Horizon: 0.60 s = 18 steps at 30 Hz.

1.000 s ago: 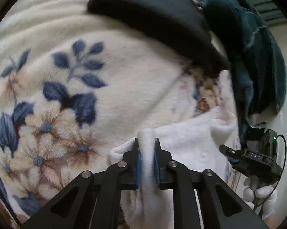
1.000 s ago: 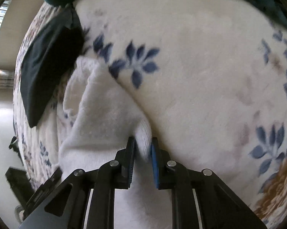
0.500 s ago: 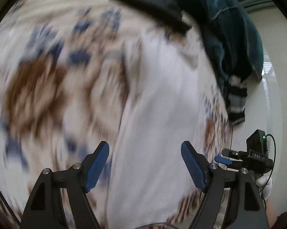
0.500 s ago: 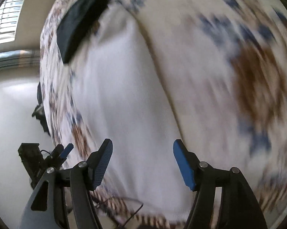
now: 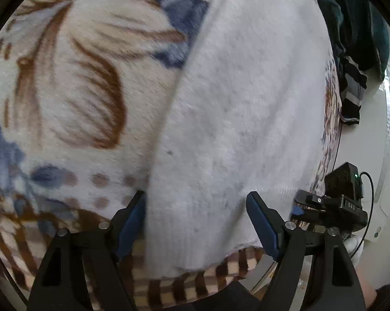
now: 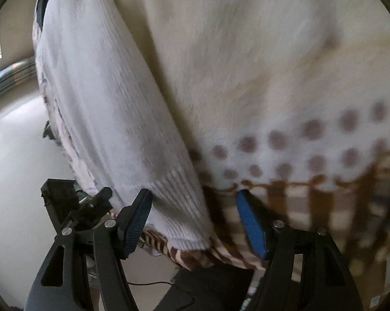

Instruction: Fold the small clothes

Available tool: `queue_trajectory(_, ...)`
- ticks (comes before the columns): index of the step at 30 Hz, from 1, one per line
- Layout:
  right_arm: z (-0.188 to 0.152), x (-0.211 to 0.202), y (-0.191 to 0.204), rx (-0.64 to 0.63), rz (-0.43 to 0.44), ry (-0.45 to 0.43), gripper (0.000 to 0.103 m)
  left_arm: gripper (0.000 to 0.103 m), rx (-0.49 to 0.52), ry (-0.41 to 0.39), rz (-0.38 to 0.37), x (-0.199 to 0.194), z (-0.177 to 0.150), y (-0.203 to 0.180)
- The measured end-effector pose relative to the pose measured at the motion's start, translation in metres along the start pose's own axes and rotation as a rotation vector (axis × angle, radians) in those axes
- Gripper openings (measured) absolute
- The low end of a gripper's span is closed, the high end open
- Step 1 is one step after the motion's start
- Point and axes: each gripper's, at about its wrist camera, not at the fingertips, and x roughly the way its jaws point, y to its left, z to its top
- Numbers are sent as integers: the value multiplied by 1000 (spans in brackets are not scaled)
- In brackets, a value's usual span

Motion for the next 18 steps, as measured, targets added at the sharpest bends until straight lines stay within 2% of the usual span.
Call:
queue_trajectory(4, -4, 21, 3, 10, 75, 9, 72, 74, 37, -9, -35, 4, -5, -16)
queue_trajectory(6, -8, 30, 9, -4, 89, 18, 69, 30, 57, -7, -40, 4, -10, -21)
queue_trajectory(7, -9, 32, 11, -6, 92, 18, 65, 16, 53, -2, -58, 6, -11, -21)
queue_trajectory(9, -16, 41, 14, -1, 101, 32, 23, 15, 33, -32, -99, -1, -15, -21)
queue_trajectory(12, -23, 36, 21, 6, 107, 7, 20, 15, 10, -63, -153, -22, -18, -26)
queue_trajectory(15, -33, 16, 32, 7, 140, -18, 18, 14, -30, -100, -247, -51, -10, -33)
queue_trajectory(16, -35, 5, 39, 0, 160, -26, 17, 14, -39, -119, -299, -67, -3, -40)
queue_trajectory(18, -36, -19, 58, -24, 199, -52, 17, 14, -35, -156, -333, -88, 14, -52)
